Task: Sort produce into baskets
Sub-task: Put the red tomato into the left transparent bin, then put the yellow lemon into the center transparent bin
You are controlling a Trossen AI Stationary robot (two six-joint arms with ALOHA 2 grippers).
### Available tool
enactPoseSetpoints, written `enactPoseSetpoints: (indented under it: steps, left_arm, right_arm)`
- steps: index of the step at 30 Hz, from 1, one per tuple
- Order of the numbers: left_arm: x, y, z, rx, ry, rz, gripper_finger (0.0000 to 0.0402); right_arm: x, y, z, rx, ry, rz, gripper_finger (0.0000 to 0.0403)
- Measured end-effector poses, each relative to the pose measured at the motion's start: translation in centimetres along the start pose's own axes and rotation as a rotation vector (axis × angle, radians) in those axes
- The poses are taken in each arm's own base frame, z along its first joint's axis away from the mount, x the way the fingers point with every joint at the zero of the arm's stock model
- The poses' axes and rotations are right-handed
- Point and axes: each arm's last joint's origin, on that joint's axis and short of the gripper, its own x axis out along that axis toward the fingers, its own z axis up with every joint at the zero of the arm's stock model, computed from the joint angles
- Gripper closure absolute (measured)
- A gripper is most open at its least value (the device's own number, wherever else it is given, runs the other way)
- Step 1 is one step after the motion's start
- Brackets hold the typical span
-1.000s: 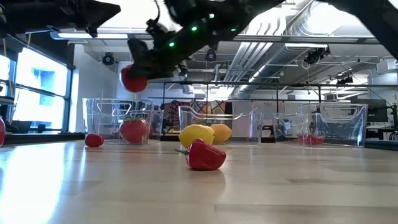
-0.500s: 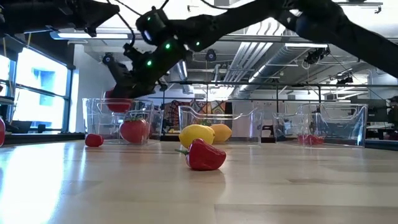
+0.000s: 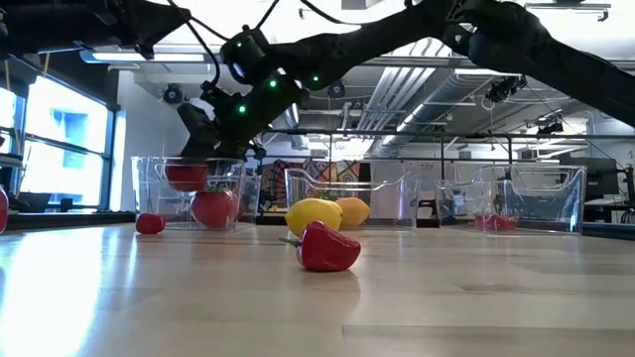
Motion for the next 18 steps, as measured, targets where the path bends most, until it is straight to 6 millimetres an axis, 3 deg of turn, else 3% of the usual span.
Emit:
enactPoseSetpoints:
  steps: [4, 13, 18]
  left_arm:
    - [0.00, 0.00, -0.01, 0.000, 0.001, 0.000, 0.0401]
    - [0.00, 0.00, 0.01, 0.000, 0.000, 0.000, 0.0401]
    - [0.00, -0.01, 0.04, 0.000, -0.002, -0.003, 0.0401]
  right_arm:
    - [0.08, -0.06, -0.14, 0.011, 0.008, -0.002, 0.0166]
    - [0.08, -0.13, -0.11, 0.009, 0.004, -0.024, 0.0071]
    - [-0.08, 0.01, 0.06, -0.032, -0.002, -0.023, 0.0065]
